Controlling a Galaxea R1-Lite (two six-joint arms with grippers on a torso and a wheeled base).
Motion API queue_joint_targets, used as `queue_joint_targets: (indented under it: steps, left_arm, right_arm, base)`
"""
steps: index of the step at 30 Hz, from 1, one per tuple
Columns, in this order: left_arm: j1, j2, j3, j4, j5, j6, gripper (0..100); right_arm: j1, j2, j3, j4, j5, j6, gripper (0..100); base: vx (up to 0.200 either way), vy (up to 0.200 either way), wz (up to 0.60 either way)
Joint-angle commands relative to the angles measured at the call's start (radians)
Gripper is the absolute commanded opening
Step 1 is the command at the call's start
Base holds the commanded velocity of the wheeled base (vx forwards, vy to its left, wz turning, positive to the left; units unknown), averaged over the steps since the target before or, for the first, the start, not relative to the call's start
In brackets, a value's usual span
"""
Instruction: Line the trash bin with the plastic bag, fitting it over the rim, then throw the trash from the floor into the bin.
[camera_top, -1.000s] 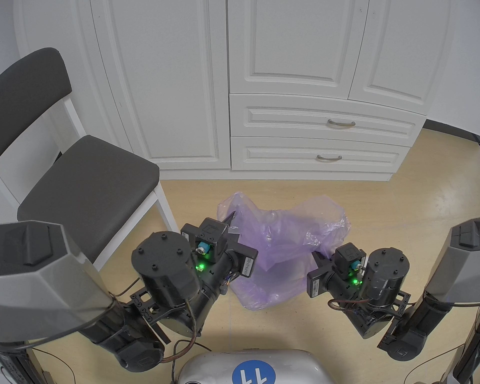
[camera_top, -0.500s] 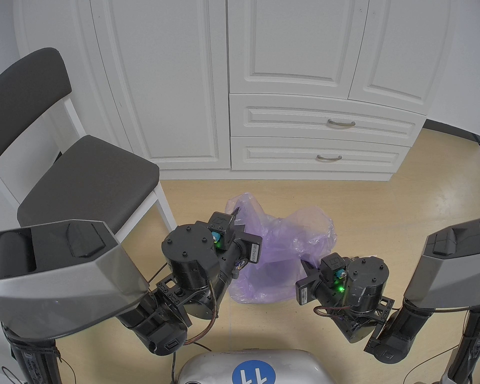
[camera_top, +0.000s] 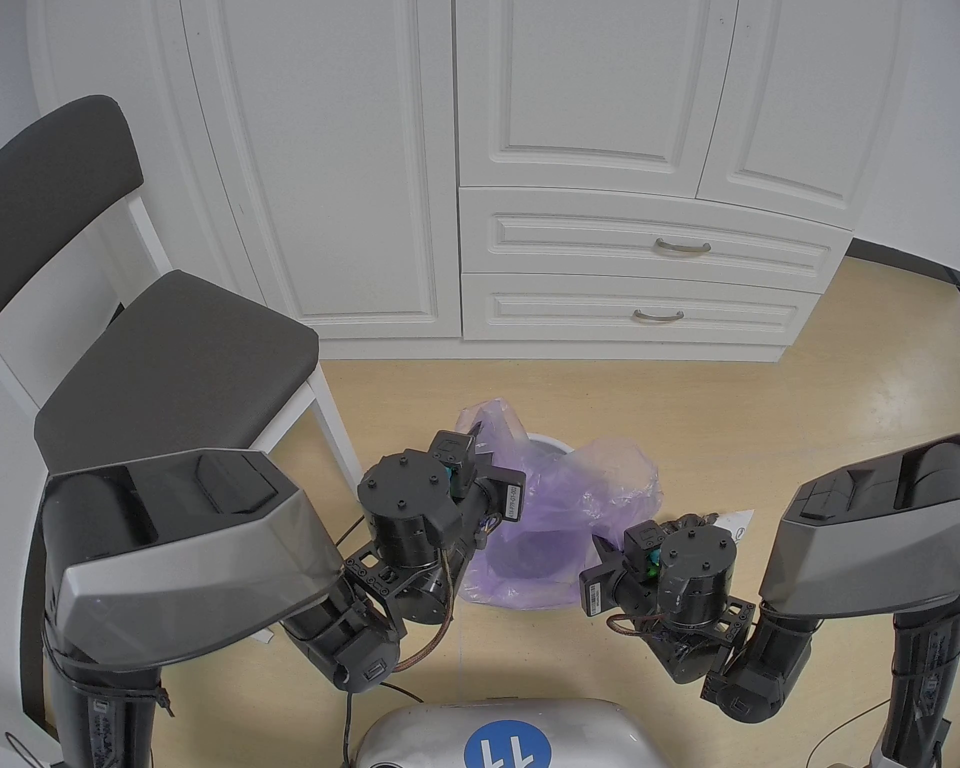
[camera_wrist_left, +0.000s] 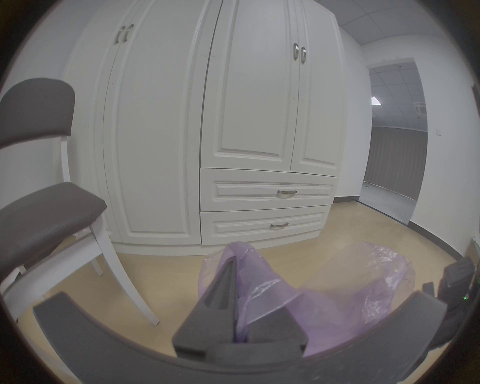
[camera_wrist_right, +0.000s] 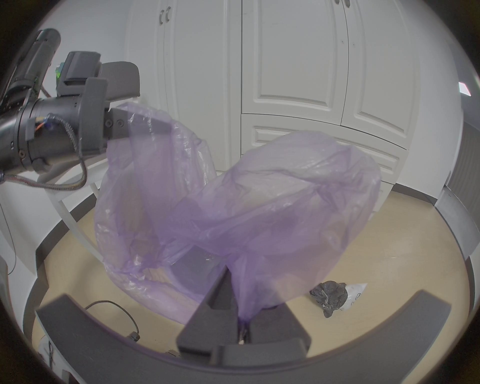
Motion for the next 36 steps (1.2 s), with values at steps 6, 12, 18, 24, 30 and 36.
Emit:
queue_joint_targets:
  steps: [6, 12, 18, 24, 30, 36]
  left_arm:
    - [0.039, 0.122, -0.107, 0.004, 0.001, -0.037, 0]
    - [0.099, 0.182, -0.200, 0.010, -0.001, -0.089, 0]
    - [0.165, 0.232, -0.312, 0.081, -0.001, -0.178, 0]
    - [0.187, 0.225, -0.362, 0.194, 0.001, -0.319, 0]
    - [0.210, 0.225, -0.394, 0.286, 0.002, -0.373, 0]
    - [0.216, 0.223, -0.402, 0.348, 0.002, -0.387, 0]
  right_arm:
    - [-0.060, 0.067, -0.033, -0.017, -0.003, -0.022, 0]
    - [-0.119, 0.119, -0.111, -0.018, 0.000, -0.019, 0]
    - [-0.172, 0.159, -0.171, -0.018, 0.003, -0.015, 0]
    - [-0.201, 0.205, -0.254, -0.018, 0.002, 0.019, 0]
    - [-0.215, 0.239, -0.325, 0.003, 0.002, 0.076, 0]
    - [-0.188, 0.265, -0.357, 0.058, 0.003, 0.154, 0]
  base:
    - [0.000, 0.000, 0.00]
    - [0.000, 0.000, 0.00]
    - [0.000, 0.000, 0.00]
    - [0.000, 0.000, 0.00]
    - [0.000, 0.000, 0.00]
    - [0.000, 0.000, 0.00]
